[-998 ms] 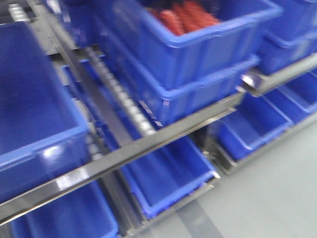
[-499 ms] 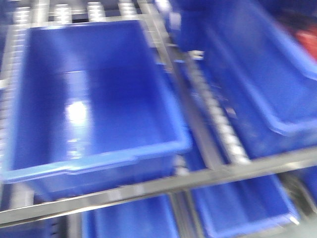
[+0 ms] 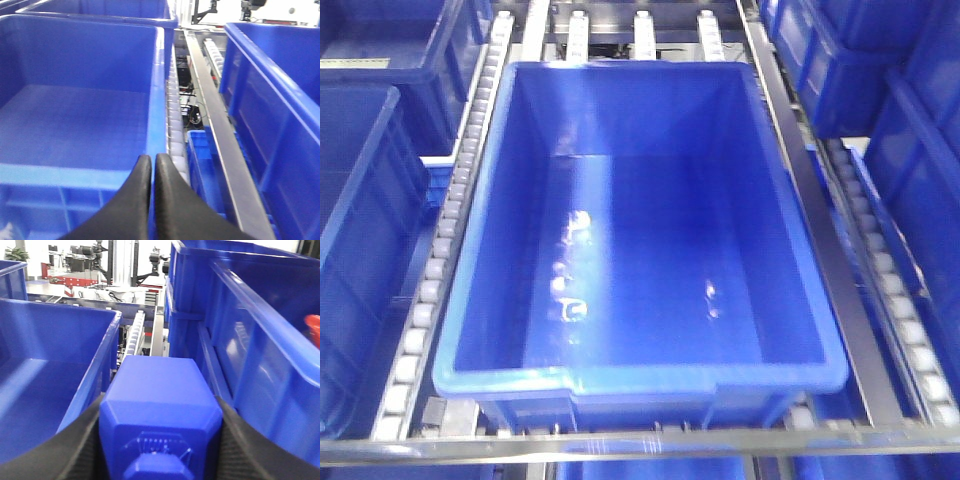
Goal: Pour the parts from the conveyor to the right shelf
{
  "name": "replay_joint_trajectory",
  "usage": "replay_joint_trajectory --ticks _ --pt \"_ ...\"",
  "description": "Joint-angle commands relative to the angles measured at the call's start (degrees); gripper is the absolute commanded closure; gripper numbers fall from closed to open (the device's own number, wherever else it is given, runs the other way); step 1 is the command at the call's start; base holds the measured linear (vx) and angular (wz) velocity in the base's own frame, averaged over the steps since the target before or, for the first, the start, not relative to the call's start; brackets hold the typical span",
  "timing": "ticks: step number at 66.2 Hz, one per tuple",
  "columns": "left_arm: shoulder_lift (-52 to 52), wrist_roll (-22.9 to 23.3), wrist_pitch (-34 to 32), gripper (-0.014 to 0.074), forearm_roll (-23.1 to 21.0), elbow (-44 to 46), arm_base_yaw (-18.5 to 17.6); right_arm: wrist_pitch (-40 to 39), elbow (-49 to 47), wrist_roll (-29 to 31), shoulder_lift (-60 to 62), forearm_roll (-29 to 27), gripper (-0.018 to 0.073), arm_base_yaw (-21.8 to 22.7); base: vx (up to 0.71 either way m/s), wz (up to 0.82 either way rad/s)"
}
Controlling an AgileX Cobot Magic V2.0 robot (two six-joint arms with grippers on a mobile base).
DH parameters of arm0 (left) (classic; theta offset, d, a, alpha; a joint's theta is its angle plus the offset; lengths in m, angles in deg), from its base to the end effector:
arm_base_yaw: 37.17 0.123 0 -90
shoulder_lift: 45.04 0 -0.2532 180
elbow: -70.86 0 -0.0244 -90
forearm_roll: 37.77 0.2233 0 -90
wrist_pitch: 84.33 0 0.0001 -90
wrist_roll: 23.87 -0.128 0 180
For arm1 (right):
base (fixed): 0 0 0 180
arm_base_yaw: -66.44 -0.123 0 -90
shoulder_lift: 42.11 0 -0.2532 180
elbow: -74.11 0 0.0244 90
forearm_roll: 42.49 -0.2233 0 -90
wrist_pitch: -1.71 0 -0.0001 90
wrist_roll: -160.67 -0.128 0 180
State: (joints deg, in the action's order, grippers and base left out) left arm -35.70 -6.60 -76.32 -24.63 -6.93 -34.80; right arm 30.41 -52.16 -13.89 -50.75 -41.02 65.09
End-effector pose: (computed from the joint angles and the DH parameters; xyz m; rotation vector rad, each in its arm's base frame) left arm 0.0992 0.0082 0.1885 -0.1197 1.6525 0.0013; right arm 0.0642 -0.0001 0.2837 -0.1024 1.5866 -0.0830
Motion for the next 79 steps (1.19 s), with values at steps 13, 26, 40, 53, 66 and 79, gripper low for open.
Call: replay_joint_trajectory --ticks 13,26,40,53,66,79 --pt "0.84 0.22 -4.00 0.0603 0.01 1.47 -0.30 -4.61 -1.50 0.36 -1.19 0.35 0.0564 0.26 0.13 0.06" --pt "0.84 0.22 -4.00 0.0603 0.01 1.47 -0.30 -4.61 -1.50 0.36 -1.19 0.35 0.0564 0.26 0.13 0.06" --pt "0.84 0.22 -4.00 0.0603 0.01 1.47 -0.30 -4.61 -1.50 0.36 -1.19 0.35 0.0564 0.26 0.11 0.02" --pt "0.84 0.22 -4.00 0.0603 0.01 1.47 -0.30 -4.55 -1.50 0.36 -1.19 0.35 0.0564 0.26 0.09 -0.05" --pt "0.84 0.22 -4.00 0.0603 0.01 1.47 -0.30 -4.55 -1.50 0.36 -1.19 0.35 0.0564 0.26 0.06 -0.01" --pt "0.84 0.22 -4.00 0.0603 0.01 1.47 -0.30 -4.55 -1.50 0.36 -1.19 0.35 0.0564 0.26 0.02 -0.01"
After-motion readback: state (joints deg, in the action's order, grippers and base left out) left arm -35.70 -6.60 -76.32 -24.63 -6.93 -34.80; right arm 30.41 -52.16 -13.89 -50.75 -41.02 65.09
